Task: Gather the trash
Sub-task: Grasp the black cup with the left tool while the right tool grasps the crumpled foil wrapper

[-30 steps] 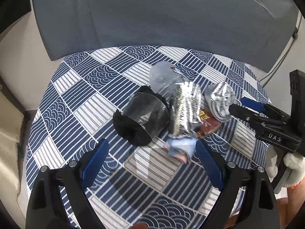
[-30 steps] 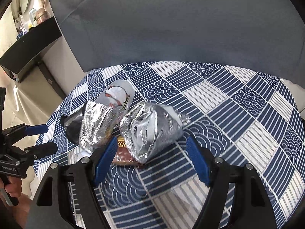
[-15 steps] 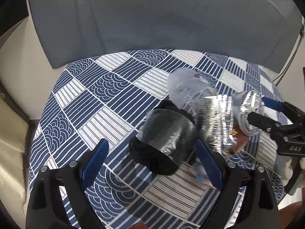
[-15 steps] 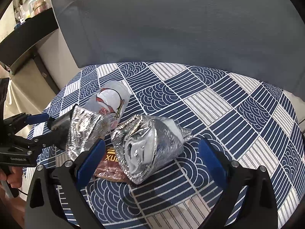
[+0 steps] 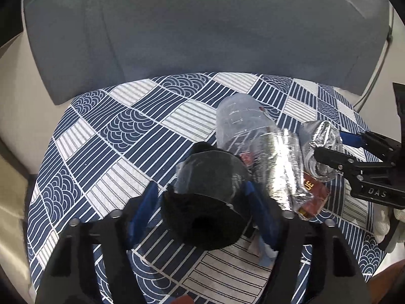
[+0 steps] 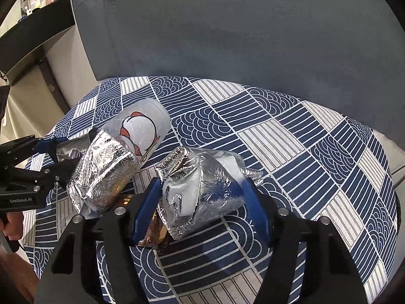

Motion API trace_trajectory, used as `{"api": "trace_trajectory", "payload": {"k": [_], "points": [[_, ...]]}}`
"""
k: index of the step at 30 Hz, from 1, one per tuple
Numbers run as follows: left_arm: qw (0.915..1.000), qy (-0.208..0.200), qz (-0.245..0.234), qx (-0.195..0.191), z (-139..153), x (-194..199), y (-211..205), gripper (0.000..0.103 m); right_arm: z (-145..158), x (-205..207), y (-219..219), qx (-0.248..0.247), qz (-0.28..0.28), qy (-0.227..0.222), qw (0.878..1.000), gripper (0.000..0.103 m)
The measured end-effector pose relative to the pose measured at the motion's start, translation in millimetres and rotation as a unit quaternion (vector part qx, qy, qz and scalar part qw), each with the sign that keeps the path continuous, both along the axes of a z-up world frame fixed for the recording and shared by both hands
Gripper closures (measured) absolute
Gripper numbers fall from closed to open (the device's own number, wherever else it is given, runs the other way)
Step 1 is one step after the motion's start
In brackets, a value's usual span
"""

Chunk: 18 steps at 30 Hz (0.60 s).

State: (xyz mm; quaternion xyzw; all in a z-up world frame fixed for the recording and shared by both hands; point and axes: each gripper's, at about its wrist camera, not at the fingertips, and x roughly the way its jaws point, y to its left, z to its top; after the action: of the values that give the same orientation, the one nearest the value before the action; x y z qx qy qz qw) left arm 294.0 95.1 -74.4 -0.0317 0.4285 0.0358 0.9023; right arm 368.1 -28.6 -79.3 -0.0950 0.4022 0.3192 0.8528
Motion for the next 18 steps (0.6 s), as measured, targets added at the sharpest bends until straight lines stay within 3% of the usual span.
{"api": "trace_trajectory", "payload": {"k": [9, 18], "points": [[0.9998, -0.002, -0.010, -0.016, 1.3, -5.6, 0.4, 0.052, 7.2, -5.2, -2.5, 0.003, 0.004, -0.007, 1.000, 0.040], [0.9999, -0.001, -0.004, -0.014, 5.2, -15.7, -0.7, 0.056, 14.6, -7.8, -10.0, 0.011, -0.004, -0.008, 1.000, 0.040]]}}
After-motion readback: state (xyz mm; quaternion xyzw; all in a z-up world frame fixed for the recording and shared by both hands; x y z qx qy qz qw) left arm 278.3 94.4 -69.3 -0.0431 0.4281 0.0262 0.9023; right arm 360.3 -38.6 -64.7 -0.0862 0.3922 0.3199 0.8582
